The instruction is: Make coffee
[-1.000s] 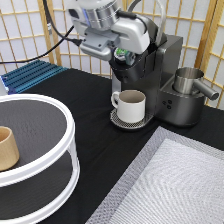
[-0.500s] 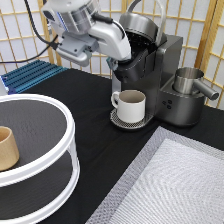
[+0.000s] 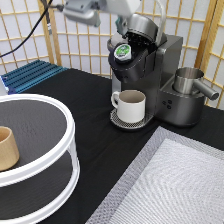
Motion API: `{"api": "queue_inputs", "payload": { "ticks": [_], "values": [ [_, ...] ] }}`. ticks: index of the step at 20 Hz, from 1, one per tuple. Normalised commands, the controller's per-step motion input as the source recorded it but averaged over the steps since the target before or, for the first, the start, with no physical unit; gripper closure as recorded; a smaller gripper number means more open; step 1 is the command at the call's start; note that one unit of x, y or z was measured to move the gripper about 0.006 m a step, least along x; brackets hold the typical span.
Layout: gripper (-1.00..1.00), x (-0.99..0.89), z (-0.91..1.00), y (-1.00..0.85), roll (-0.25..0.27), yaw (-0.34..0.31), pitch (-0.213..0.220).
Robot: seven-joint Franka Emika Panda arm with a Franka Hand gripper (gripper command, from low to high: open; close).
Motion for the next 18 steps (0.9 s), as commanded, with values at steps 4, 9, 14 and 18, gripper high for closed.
{"api": "queue_inputs", "payload": {
  "ticks": [4,9,14,18],
  "values": [
    [-1.00,0.12,0.60,0.91,-0.178,-0.045,0.027],
    [-1.00,0.36,0.35,0.82,-0.242,-0.013,0.051],
    [-1.00,0.58,0.28,0.43,-0.225,-0.009,0.078],
    [-1.00,0.52,0.15,-0.01,-0.097,-0.013,0.080]
  ]
}}
